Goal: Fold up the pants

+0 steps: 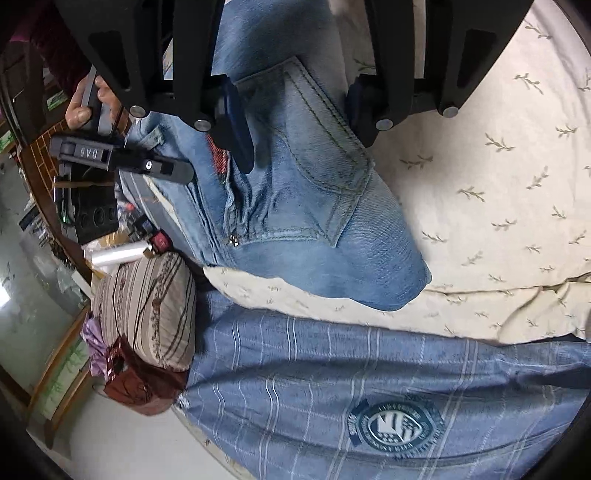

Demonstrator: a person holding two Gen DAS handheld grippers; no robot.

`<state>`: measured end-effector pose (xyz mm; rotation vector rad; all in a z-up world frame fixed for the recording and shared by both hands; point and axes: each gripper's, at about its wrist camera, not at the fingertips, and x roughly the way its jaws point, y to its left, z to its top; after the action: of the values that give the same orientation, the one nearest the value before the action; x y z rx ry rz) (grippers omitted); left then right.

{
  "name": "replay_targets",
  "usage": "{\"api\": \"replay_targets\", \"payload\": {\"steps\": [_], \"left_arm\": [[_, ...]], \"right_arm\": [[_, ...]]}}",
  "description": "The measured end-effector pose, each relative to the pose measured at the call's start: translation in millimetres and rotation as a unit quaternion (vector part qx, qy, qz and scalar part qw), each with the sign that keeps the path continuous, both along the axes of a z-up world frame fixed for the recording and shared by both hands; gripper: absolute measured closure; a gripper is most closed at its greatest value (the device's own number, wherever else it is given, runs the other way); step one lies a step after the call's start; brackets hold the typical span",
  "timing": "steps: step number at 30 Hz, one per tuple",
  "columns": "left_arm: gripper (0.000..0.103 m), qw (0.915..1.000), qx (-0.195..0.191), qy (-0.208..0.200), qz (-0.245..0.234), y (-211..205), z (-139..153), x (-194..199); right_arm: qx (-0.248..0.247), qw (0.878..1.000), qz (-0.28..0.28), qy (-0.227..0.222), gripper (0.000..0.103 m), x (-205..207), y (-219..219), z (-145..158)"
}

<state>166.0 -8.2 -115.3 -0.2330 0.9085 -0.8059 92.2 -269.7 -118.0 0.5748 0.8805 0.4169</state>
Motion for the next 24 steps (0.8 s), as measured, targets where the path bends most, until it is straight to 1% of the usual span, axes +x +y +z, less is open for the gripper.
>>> {"api": "replay_targets", "payload": {"steps": [5,8,11,13,18,22,24], "left_arm": [[0.056,0.9994,-0.015,-0.016,0.026,15.7,9.1,0.7],[0.056,0.9988,-0.022,-0.019,0.040,23.8,12.7,1.7],[0.056,0.9983,-0.023,-0.021,0.050,28.2,14.3,2.3],[0.056,0.9981,-0.016,-0.022,0.056,29.5,13.2,3.8],[0.056,0.9977,-0.005,0.000,0.068,28.0,3.7,11.6],[0.056,0.9967,0.026,0.006,0.077,20.4,-5.7,16.5],[0.056,0.9960,0.034,0.004,0.083,18.6,-8.0,17.8]], "right_arm": [[0.005,1.000,0.004,-0.021,0.055,5.1,14.2,8.6],[0.014,1.000,0.003,-0.025,0.055,9.0,19.6,10.8],[0.012,1.000,0.001,-0.024,0.055,12.8,25.7,11.4],[0.010,1.000,0.000,-0.022,0.055,16.0,28.8,10.8],[0.009,1.000,-0.010,-0.003,0.056,25.9,30.2,4.0],[0.001,1.000,-0.019,0.018,0.056,34.6,28.3,-6.0],[-0.001,0.999,-0.025,0.025,0.056,36.7,26.4,-9.3]]}}
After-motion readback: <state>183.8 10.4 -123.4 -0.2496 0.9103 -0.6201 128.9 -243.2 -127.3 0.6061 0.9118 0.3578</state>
